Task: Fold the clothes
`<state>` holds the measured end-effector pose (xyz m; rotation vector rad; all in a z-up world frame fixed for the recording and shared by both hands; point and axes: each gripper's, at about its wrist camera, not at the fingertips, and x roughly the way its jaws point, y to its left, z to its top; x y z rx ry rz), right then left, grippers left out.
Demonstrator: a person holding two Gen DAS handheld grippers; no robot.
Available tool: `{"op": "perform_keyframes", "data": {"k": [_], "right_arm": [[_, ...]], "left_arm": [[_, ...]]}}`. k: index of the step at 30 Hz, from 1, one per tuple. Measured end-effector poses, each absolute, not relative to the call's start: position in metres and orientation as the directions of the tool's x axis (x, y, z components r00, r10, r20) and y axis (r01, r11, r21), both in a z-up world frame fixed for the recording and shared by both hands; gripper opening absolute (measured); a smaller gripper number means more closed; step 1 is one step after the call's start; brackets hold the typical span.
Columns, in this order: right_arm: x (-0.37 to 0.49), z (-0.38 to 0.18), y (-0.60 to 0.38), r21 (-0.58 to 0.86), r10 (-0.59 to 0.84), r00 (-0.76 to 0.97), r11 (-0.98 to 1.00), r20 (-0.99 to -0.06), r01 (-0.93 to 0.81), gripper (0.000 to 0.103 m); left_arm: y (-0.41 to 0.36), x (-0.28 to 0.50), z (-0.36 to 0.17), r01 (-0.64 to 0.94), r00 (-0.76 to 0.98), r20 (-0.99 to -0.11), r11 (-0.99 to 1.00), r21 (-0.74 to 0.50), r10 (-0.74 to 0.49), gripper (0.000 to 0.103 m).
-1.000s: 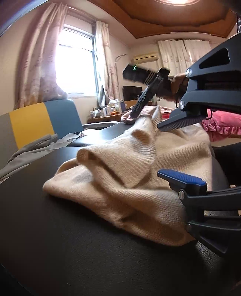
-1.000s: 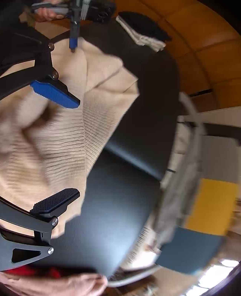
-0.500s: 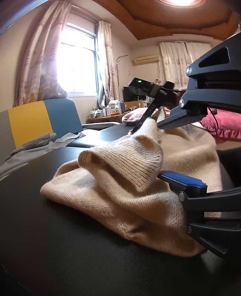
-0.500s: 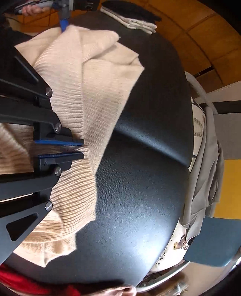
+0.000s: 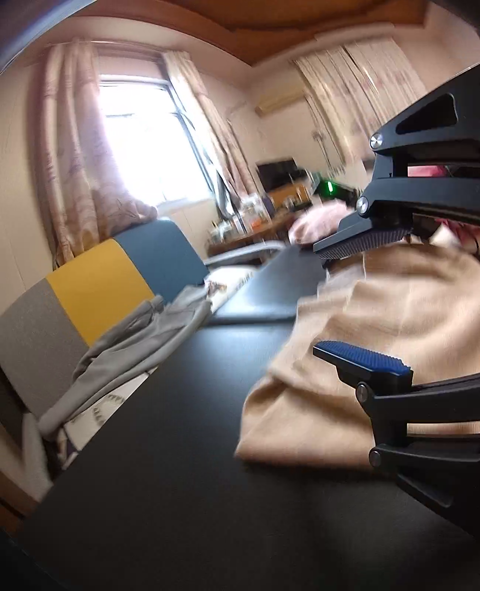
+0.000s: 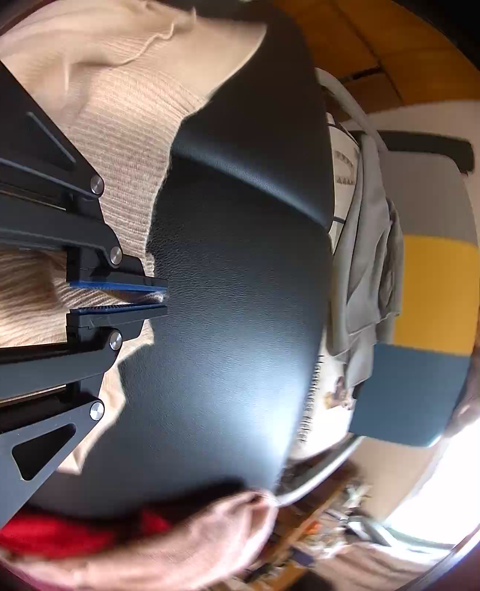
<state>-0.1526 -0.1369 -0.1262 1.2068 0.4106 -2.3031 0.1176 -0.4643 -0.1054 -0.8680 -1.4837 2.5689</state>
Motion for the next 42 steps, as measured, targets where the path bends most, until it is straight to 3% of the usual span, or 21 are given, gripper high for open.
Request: {"op": "perform_keyframes", "data": {"k": [3,5,7,11,17,19,21,24,28,33,36,38,42], "right_arm": [[-0.156,-0.127,-0.125,0.092,-0.388,-0.444,-0.827,-0.808,0.555,0.02],[-0.151,-0.116,-0.113,0.131,-0.435,-0.469,-0.824,-0.769,0.55,0.047],[-0.14,-0.099,-0.103,0.143,-0.473,-0.51,-0.818,-0.719,0.557,0.062],[-0.11,-0.071,-0.077,0.183,-0.545,-0.497,-0.776,-0.675,0.604,0.067],[-0.079,-0.072,-0.014,0.252,-0.549,-0.458,-0.788,-0.699,0.562,0.071],[-0.074,-0.08,0.01,0.267,-0.529,-0.449,-0.808,-0.72,0.525,0.071],[-0.069,-0.089,0.032,0.277,-0.511,-0.438,-0.825,-0.739,0.493,0.071],[-0.063,-0.097,0.049,0.272,-0.496,-0.408,-0.826,-0.766,0.493,0.07],[-0.077,-0.106,0.049,0.254,-0.489,-0.394,-0.819,-0.779,0.514,0.065],[-0.107,-0.12,0.033,0.269,-0.497,-0.351,-0.804,-0.793,0.53,0.063],[-0.12,-0.133,0.022,0.264,-0.472,-0.303,-0.804,-0.828,0.532,0.052],[-0.12,-0.135,0.02,0.236,-0.445,-0.311,-0.815,-0.84,0.529,0.029],[-0.112,-0.129,0.018,0.176,-0.405,-0.335,-0.82,-0.85,0.545,0.016]], "left_arm": [[-0.471,0.129,-0.11,0.292,-0.788,-0.559,-0.642,-0.709,0.259,0.047],[-0.471,0.134,-0.118,0.289,-0.757,-0.589,-0.665,-0.689,0.282,0.047],[-0.468,0.138,-0.123,0.281,-0.727,-0.623,-0.702,-0.654,0.289,0.047],[-0.459,0.13,-0.129,0.259,-0.68,-0.672,-0.762,-0.594,0.293,0.047],[-0.451,0.11,-0.138,0.226,-0.62,-0.715,-0.799,-0.557,0.323,0.047],[-0.449,0.104,-0.14,0.214,-0.599,-0.729,-0.811,-0.545,0.331,0.047],[-0.446,0.097,-0.143,0.201,-0.578,-0.742,-0.822,-0.533,0.339,0.041],[-0.447,0.093,-0.147,0.205,-0.559,-0.754,-0.823,-0.53,0.346,0.016],[-0.457,0.101,-0.152,0.262,-0.564,-0.749,-0.786,-0.561,0.347,0.015],[-0.454,0.101,-0.148,0.255,-0.569,-0.745,-0.787,-0.562,0.348,0.031],[-0.45,0.089,-0.142,0.237,-0.573,-0.747,-0.804,-0.545,0.338,0.034],[-0.444,0.081,-0.141,0.222,-0.56,-0.76,-0.824,-0.521,0.33,0.034],[-0.429,0.07,-0.141,0.192,-0.512,-0.805,-0.874,-0.447,0.299,0.032]]}}
